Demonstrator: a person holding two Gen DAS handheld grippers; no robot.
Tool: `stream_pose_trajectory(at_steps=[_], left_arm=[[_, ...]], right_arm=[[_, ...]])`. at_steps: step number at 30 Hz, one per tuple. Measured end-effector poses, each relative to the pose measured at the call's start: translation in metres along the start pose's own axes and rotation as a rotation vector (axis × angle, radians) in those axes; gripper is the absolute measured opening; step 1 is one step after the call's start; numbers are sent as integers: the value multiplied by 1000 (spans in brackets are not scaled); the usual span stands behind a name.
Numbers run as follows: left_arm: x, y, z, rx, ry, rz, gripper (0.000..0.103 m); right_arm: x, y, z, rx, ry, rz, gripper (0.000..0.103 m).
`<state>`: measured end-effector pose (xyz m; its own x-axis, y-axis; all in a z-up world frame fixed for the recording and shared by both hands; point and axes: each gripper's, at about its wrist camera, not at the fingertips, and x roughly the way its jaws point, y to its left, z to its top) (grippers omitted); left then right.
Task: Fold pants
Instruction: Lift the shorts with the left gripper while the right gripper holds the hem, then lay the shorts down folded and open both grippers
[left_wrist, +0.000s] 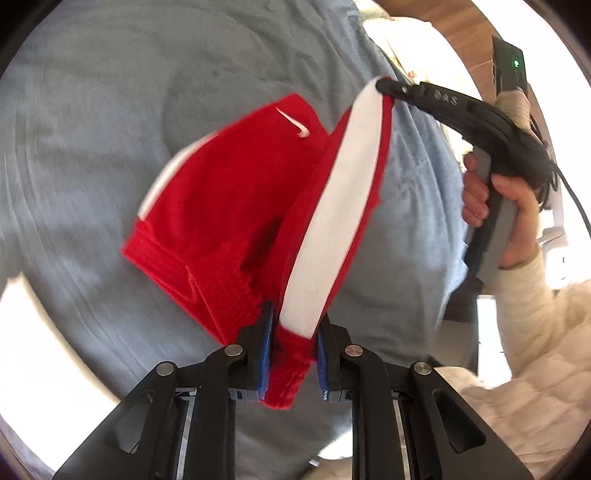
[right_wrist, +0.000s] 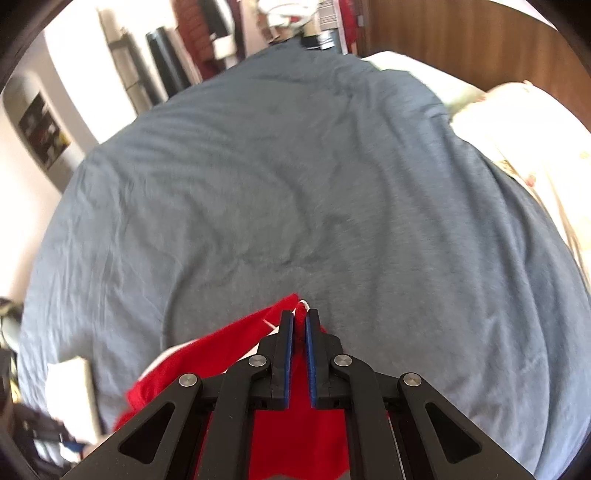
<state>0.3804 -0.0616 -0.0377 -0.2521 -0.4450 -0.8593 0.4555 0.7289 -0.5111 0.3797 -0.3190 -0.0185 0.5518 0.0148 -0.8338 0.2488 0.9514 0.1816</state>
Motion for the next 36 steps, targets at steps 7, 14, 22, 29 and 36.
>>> stream_pose_trajectory(at_steps=[7,14,22,29,36], left_arm=[[9,6,8,-96,29,-87,20],[22,53,32,-149,10,8,20],[30,80,51,-144,-38,86,21],[36,103,59,-162,-56,141,25],[41,122,62,-198,-78,193,43]], right_arm=[[12,-9,10,56,13,14,7],[49,-2,20,68,4,6,7],[92,6,26,60,40,-21,7],[116,11,26,42,56,-57,7],[136,20,25,14,86,-90,13]])
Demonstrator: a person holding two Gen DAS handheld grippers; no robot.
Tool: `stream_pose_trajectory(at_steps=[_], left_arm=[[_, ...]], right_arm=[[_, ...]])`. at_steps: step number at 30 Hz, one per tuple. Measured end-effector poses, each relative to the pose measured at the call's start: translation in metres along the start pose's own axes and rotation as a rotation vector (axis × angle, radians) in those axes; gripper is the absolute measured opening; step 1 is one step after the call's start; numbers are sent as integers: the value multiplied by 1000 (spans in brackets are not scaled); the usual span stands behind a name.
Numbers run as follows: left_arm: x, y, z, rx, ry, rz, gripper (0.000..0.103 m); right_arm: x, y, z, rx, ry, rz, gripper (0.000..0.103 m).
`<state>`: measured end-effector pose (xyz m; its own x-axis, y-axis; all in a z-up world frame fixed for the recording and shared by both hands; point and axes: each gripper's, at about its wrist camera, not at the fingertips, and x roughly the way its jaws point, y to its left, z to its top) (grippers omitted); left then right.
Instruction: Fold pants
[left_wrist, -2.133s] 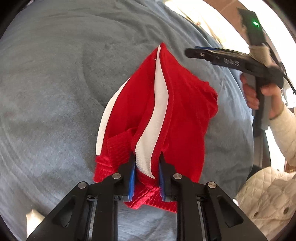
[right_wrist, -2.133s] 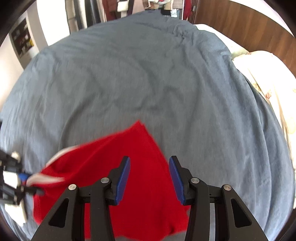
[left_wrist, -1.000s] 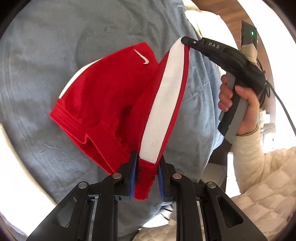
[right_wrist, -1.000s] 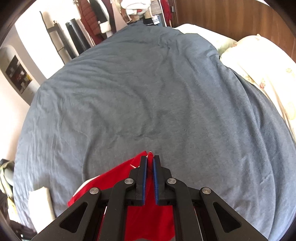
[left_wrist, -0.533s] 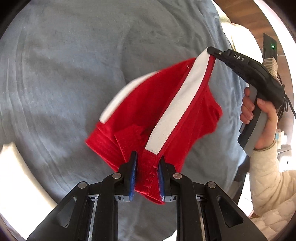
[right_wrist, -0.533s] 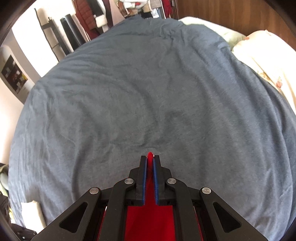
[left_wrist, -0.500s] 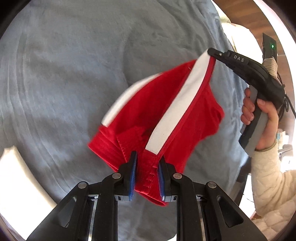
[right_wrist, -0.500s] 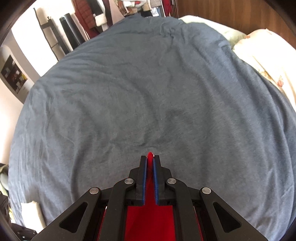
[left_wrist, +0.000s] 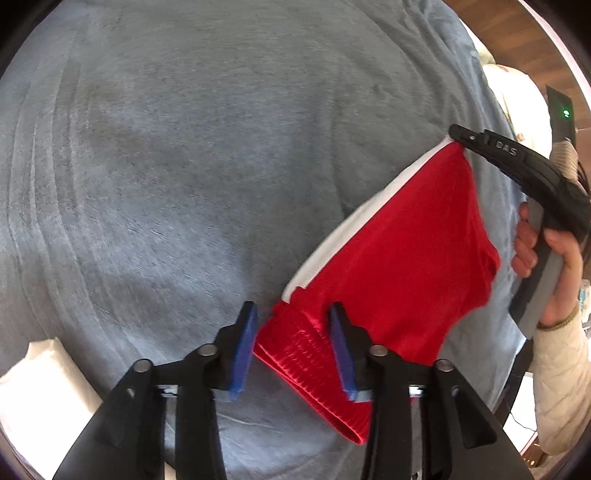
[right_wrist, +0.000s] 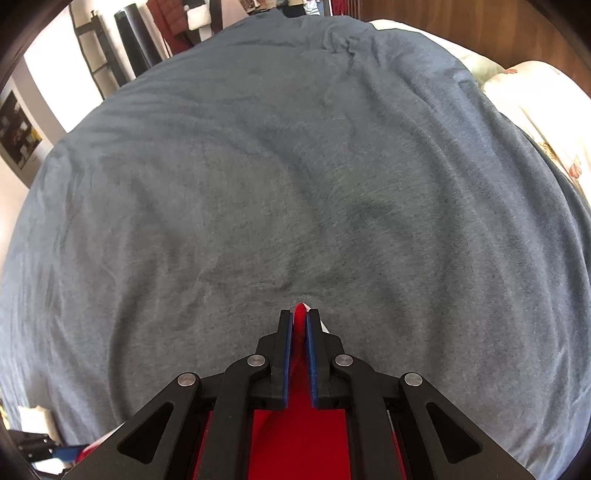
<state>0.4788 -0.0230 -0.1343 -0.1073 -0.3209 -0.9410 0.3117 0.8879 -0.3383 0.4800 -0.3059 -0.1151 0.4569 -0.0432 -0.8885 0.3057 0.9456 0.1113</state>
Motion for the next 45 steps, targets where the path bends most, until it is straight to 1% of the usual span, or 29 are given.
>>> stream_pose_trajectory(at_steps=[1,3,4,6,7,8,9,10,11,12,13,14,16,17,19,22,24,25,28,32,36,40,45], left_arm=[[-2,1,0,-3,-8,11,47],[-12,7,-5,-8,-36,45,50],[-21,5,-9,-3,-65,87,54],[-38,-2,-19,20,-129,173,56],[-46,-7,-25,37,-160,211,59],[-55,-17,-35,62,-195,245,65],[-61,-24,-43,79,-214,259,68],[-65,-29,-52,89,-225,271,69],[-68,-36,-60,95,-227,291,69],[-71,-39,-67,99,-230,298,69],[-73,-47,-80,102,-238,293,69],[-75,-51,-85,98,-240,287,69],[-72,-66,-109,100,-253,272,69],[-64,-81,-111,103,-259,276,69],[-57,-93,-132,107,-281,307,69],[-54,-102,-150,84,-336,342,69],[-52,-105,-156,63,-379,342,69],[-51,-106,-157,59,-397,344,69],[-42,-110,-155,68,-417,355,69],[-28,-108,-150,51,-408,349,69],[-21,-110,-149,55,-407,369,69],[-16,-109,-145,52,-406,366,69],[-15,-108,-139,44,-414,356,69]], right_arm=[[0,0,0,-5,4,-17,24],[-7,-1,-2,-11,-12,-60,37],[-15,-1,-4,-21,-35,-86,39],[-33,-2,-9,-56,-73,-143,39],[-44,-3,-13,-73,-84,-178,39],[-58,-6,-19,-80,-101,-191,39],[-68,-8,-23,-85,-113,-187,43],[-81,-12,-29,-90,-123,-185,49],[-90,-14,-33,-91,-128,-185,50],[-100,-18,-39,-90,-131,-181,50],[-110,-22,-45,-92,-129,-173,50],[-118,-25,-52,-95,-127,-161,50],[-135,-36,-70,-97,-121,-122,50],[-140,-41,-80,-96,-114,-99,50],[-145,-50,-100,-105,-90,-39,50],[-142,-58,-127,-159,-43,29,49],[-138,-60,-138,-205,-32,68,44],[-136,-58,-144,-238,-25,91,41],[-122,-58,-149,-282,6,173,35],[-107,-55,-161,-332,42,251,34],[-94,-58,-166,-343,76,271,34],[-79,-56,-167,-364,128,304,35],[-74,-55,-162,-386,131,291,35]])
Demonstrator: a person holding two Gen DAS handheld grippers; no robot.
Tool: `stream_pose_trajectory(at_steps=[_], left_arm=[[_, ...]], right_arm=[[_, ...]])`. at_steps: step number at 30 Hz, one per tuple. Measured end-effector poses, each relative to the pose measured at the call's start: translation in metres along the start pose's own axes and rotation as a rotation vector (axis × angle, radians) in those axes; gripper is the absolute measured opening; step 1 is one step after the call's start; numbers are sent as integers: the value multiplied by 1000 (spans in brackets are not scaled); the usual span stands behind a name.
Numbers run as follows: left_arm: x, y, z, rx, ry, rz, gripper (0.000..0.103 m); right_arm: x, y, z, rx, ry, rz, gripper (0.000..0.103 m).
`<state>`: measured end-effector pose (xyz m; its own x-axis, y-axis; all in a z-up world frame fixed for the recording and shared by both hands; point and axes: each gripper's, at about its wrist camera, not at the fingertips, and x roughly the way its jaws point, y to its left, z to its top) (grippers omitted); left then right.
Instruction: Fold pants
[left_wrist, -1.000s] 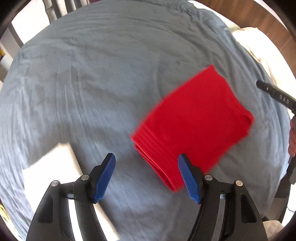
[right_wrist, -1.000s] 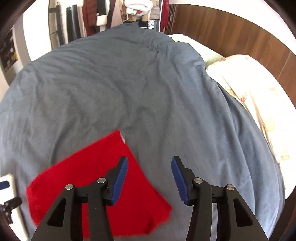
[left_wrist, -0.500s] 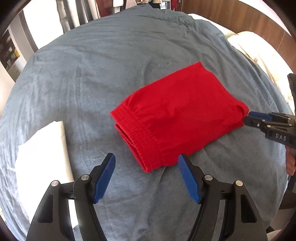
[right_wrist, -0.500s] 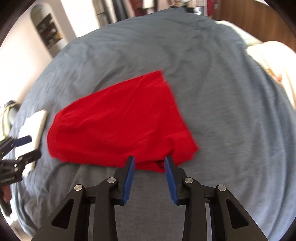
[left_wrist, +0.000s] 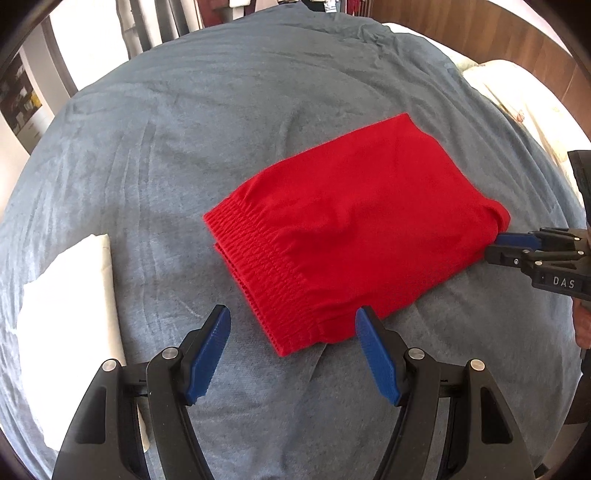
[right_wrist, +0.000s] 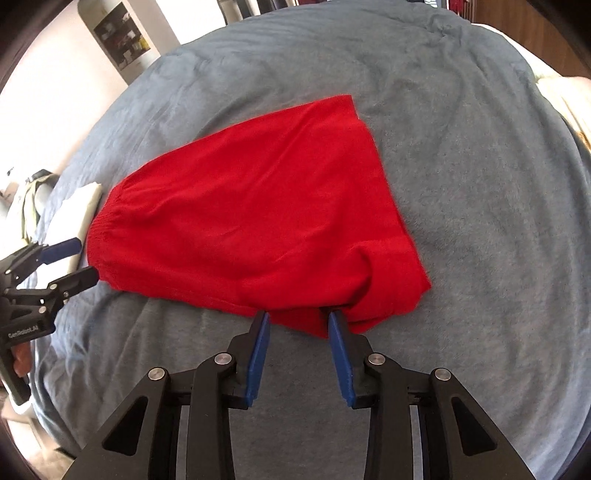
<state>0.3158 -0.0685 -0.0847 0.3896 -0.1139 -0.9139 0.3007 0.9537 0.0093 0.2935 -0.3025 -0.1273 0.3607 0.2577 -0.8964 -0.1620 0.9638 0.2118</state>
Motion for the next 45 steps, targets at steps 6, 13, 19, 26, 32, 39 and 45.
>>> stream_pose_trajectory(at_steps=[6,13,19,26,32,39,45], left_arm=[[2,-1,4,0,-15,12,69],[10,5,3,-9,3,29,69],[11,2,-1,2,16,17,69],[12,8,-3,-33,39,-38,69],[10,8,-5,7,34,-71,69],[24,8,-5,69,64,-130,57],[34,10,-1,60,84,-179,54]], right_arm=[[11,-6,19,-7,45,63,35],[19,-8,26,4,67,57,35],[14,-4,12,6,57,68,10],[-13,11,2,-57,-12,5,3],[-13,17,-18,-46,36,2,3],[-13,10,-33,22,65,-24,3],[-18,21,-35,-8,55,-7,3]])
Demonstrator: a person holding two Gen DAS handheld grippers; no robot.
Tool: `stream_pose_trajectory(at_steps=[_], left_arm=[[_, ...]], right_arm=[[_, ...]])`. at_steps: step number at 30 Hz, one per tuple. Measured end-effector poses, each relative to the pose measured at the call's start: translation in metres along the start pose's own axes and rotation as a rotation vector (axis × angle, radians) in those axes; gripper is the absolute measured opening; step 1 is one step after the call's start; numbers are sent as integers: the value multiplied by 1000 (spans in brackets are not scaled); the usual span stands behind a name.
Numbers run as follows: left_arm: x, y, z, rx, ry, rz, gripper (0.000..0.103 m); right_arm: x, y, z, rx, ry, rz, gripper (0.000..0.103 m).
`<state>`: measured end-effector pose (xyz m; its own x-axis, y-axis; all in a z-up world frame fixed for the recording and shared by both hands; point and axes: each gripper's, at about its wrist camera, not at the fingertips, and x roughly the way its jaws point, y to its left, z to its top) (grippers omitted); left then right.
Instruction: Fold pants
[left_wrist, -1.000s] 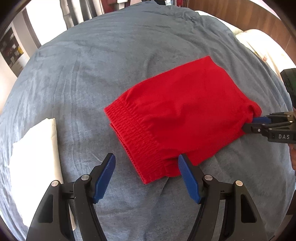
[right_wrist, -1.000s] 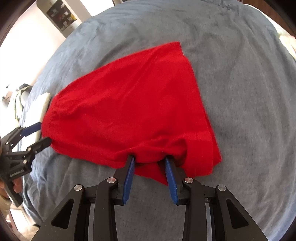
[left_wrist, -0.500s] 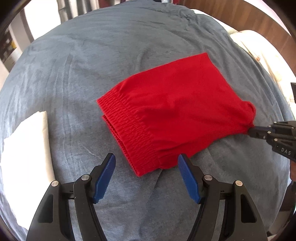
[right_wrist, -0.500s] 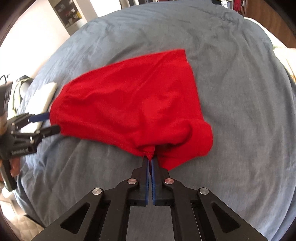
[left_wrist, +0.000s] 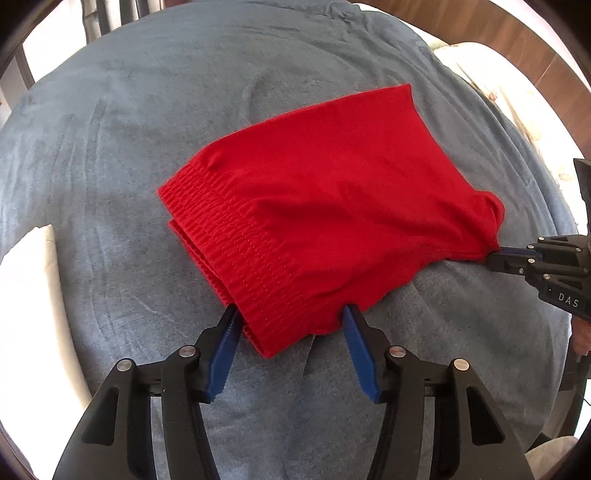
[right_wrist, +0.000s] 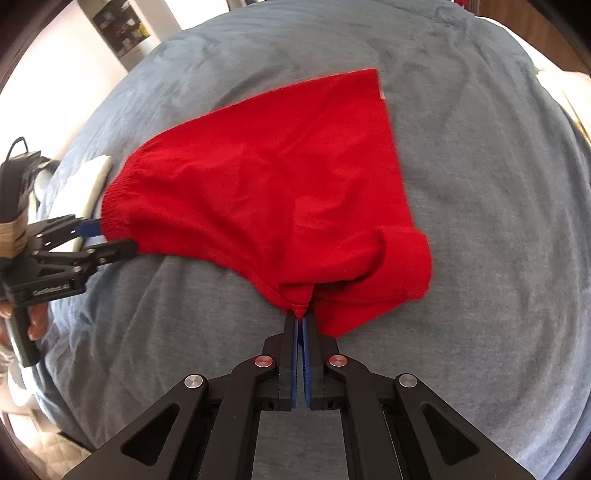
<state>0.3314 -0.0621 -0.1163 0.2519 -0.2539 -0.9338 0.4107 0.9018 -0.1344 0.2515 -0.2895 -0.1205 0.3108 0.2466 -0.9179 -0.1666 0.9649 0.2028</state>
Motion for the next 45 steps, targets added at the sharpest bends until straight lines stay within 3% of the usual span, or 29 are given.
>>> stream_pose_trajectory(at_steps=[5,7,8,17,18,19,21,22,25,30,35,45], left_arm=[[0,-2,0,33,-1,6,54],[0,-2,1,34,1,6,54],[0,-2,2,35,0,8,54],[-2,2,11,21,-23,-11,54],[-1,3,12,17,-22,-13,51],[-1,3,10,23,-18,-14,42],[-2,1,8,48,-8,-11,30],[-3,0,8,50,-1,-23,26],[-10,2,6,46,19,-54,23],[-20,6,6,67,64,-44,23],[-12,6,-1,141,118,-27,23],[-1,6,-5,145,160,0,25]], right_arm=[[0,-1,4,-11,-4,-3,10],[-1,-3,7,-12,-6,9,25],[-1,-3,7,-13,-8,10,27],[1,-7,17,9,-25,58,27],[5,-7,20,15,-17,58,26],[9,-6,20,21,-10,54,23],[14,-6,19,36,-4,42,9],[12,-5,18,44,-8,45,8],[1,-1,11,67,-27,11,7],[-13,12,-2,106,-1,-17,7],[0,16,-11,144,43,-11,7],[13,22,-18,145,84,-24,8]])
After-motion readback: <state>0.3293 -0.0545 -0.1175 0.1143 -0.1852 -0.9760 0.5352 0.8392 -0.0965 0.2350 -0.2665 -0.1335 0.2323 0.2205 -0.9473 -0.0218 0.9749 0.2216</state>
